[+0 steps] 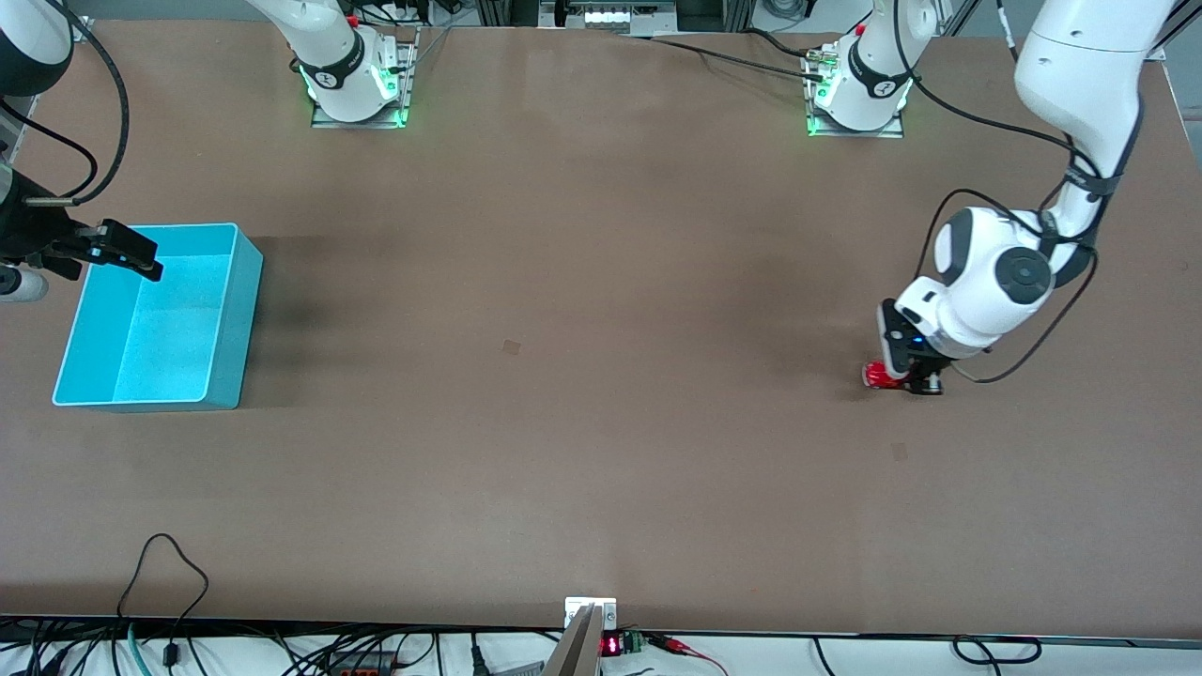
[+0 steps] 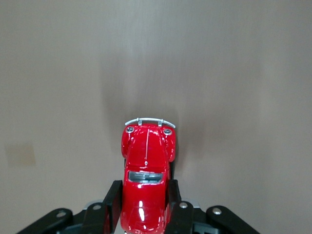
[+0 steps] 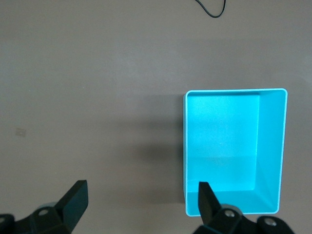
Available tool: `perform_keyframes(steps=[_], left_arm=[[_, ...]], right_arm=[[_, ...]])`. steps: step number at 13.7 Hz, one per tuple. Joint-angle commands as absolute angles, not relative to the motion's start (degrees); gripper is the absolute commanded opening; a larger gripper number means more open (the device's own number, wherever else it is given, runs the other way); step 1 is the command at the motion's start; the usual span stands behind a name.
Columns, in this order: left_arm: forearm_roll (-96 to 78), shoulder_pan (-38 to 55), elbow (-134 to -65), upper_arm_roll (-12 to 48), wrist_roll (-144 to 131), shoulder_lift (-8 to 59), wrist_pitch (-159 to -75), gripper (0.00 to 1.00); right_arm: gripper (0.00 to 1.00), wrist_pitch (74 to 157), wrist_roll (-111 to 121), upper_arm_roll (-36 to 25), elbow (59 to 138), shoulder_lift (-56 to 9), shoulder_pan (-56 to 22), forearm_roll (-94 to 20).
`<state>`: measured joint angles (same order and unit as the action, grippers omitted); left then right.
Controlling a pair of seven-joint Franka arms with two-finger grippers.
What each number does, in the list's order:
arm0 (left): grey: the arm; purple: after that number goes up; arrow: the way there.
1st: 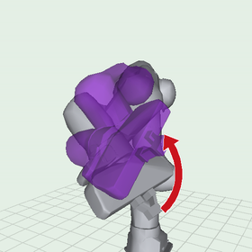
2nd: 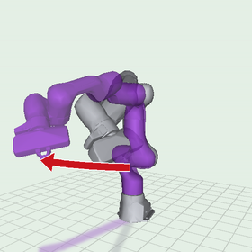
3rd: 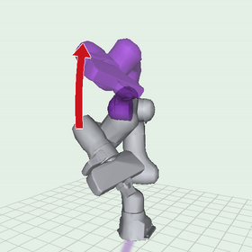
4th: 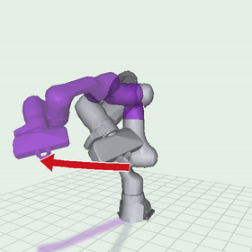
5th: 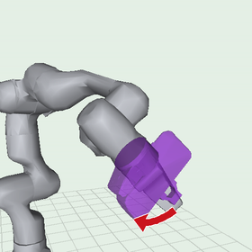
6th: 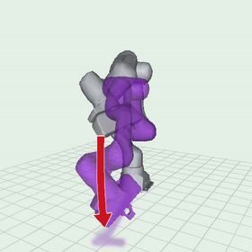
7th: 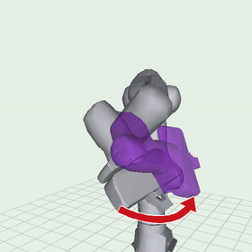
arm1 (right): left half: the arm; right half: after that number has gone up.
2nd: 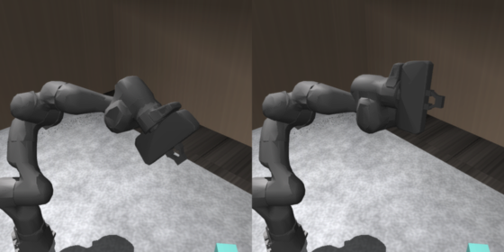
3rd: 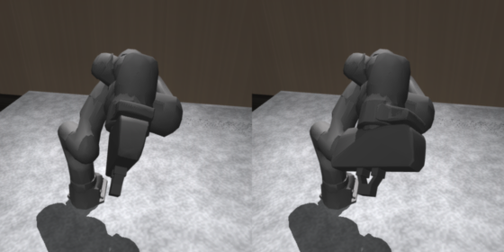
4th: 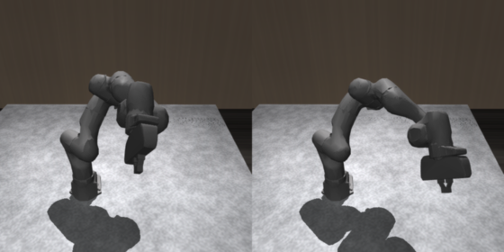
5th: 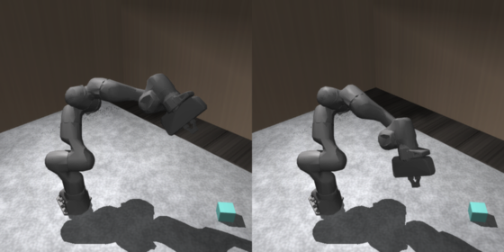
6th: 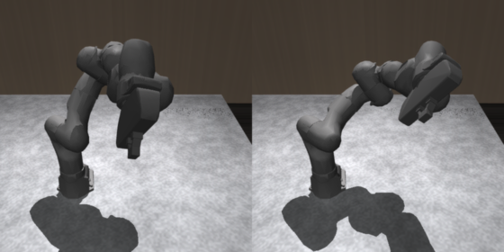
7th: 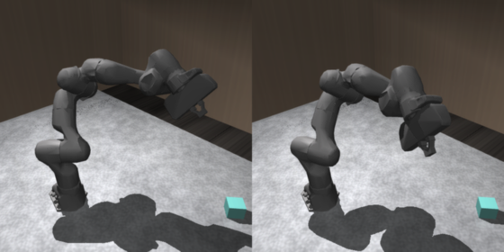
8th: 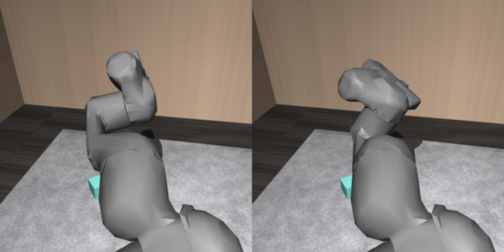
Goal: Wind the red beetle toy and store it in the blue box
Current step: 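Pull the red car backward along the table with the left gripper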
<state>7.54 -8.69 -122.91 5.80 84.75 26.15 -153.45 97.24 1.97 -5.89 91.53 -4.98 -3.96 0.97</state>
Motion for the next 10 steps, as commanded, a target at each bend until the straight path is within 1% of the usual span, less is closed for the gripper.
perform_keyframes(steps=[1,4,8,9,10], left_arm=[[8.61,-13.17,-121.29,6.15,90.07,28.82,-153.37,0.12],[8.61,-17.13,-119.45,6.24,95.52,30.41,-153.37,0.12],[8.61,-18.72,-119.36,6.15,96.06,30.41,-153.37,0.13],[8.61,-18.72,-119.36,6.15,95.98,30.41,-153.37,0.17],[8.61,-18.81,-119.36,6.24,95.89,30.15,-153.37,0.24]], right_arm=[[1.0,97.82,1.23,-5.71,92.2,-4.4,-3.78,1.23],[1.0,97.73,1.32,-5.63,90.79,-4.48,-3.87,0.88],[1.0,97.82,1.32,-5.71,90.7,-4.57,-3.87,1.06],[1.0,97.82,1.32,-5.63,90.7,-4.74,-3.87,0.97],[1.0,97.82,1.32,-5.71,90.7,-4.75,-3.87,0.97]])
